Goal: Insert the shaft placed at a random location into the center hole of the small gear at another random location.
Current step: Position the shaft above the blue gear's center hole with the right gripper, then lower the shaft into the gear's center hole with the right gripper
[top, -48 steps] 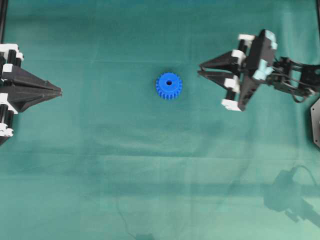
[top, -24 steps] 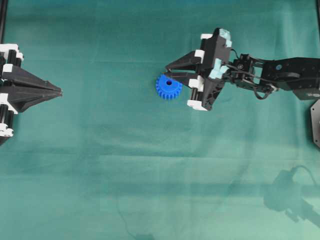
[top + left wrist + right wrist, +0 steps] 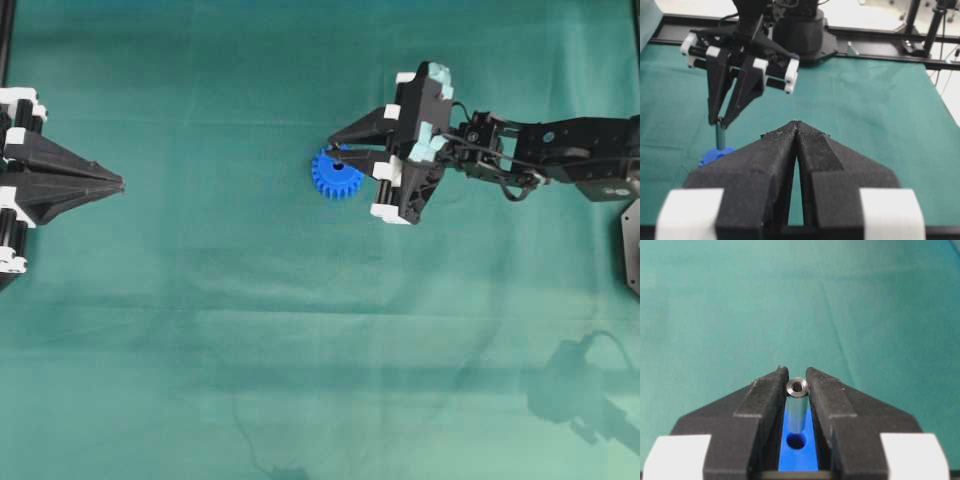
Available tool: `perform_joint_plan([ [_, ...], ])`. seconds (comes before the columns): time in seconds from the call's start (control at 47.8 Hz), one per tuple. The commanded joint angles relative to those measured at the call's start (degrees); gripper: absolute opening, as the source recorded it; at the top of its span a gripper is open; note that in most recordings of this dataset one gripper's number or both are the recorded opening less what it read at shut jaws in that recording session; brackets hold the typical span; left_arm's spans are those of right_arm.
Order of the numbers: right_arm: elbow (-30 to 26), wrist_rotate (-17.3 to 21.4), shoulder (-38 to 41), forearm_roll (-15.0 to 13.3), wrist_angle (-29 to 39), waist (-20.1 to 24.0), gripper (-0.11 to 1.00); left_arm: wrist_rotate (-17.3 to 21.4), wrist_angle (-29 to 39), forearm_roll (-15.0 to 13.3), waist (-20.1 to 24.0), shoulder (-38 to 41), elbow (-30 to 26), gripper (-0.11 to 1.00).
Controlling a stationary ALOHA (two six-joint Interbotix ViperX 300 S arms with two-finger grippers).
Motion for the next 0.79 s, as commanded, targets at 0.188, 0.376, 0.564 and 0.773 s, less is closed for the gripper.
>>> perform_joint_plan([
  [0.188, -0.44, -0.09, 2.29, 0.7, -1.67, -0.09, 0.15, 0.0, -0.26, -0.09, 0.0, 0.53, -0.53, 0.0],
  [0.376, -0.35, -0.09, 2.55, 0.79, -1.76, -0.09, 0.15, 0.0, -0.26, -0.09, 0.09, 0.53, -0.53, 0.0],
  [0.564, -0.09, -0.09, 2.55, 0.79, -1.85, -0.18, 0.15, 0.0, -0.26, -0.09, 0.09, 0.53, -0.53, 0.0],
  [0.773, -0.09, 0.0, 3.43, 0.79, -2.72, -0.09, 0.15, 0.0, -0.26, -0.09, 0.09, 0.53, -0.53, 0.0],
])
